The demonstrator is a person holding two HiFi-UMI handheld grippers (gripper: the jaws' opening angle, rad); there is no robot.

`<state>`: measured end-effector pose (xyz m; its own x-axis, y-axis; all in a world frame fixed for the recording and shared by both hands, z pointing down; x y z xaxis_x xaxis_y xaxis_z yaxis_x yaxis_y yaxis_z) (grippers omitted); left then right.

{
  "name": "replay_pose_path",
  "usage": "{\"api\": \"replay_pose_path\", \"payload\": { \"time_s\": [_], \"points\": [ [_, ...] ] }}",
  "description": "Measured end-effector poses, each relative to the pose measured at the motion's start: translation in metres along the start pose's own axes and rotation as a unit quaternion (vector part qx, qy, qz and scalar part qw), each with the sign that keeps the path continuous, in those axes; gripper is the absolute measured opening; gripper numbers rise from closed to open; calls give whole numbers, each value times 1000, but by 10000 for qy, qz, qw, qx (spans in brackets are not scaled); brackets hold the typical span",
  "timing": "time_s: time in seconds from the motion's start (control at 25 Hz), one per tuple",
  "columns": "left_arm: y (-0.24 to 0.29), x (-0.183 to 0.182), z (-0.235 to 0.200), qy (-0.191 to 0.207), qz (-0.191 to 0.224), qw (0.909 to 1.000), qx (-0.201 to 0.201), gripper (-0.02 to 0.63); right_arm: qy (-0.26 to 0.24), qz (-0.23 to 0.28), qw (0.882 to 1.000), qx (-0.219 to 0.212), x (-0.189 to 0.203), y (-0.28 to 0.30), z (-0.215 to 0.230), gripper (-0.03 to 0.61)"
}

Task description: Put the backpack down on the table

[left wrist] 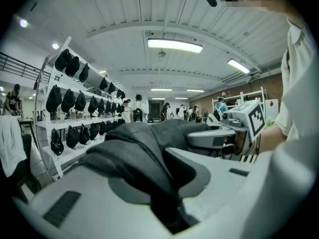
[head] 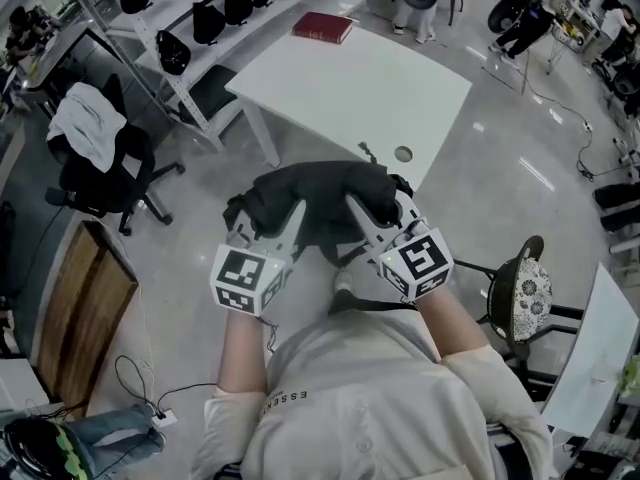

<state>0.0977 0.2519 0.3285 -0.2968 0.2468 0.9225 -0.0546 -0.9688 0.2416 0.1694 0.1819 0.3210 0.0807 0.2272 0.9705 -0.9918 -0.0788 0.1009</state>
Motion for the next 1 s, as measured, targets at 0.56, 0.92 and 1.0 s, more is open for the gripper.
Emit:
{"api": "replay_pose_path", "payload": {
  "time_s": [0.56, 0.92, 1.0],
  "points": [
    [164, -41, -88, 332, 93, 9988, 335, 83, -74, 347, 9986, 389, -65, 85, 146, 81],
    [265, -58, -135, 518, 458, 9924, 1017, 83, -141, 546, 9920, 1130, -96, 128, 230, 81],
    [290, -61, -147, 541, 537, 9897, 1209, 83, -149, 561, 9895, 1326, -101, 139, 249, 81]
  ]
}}
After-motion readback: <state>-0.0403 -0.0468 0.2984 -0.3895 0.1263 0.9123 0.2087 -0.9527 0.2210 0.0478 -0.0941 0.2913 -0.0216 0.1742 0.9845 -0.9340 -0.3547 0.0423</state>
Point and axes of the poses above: the fingertips, and each gripper's own axes: y forward along the fingers, z to its right, x out of its underside, the point moved 1 cm from there along -y, backward along the fingers, and after that the axes turned 15 degrees about y, right-handed, at the moved point
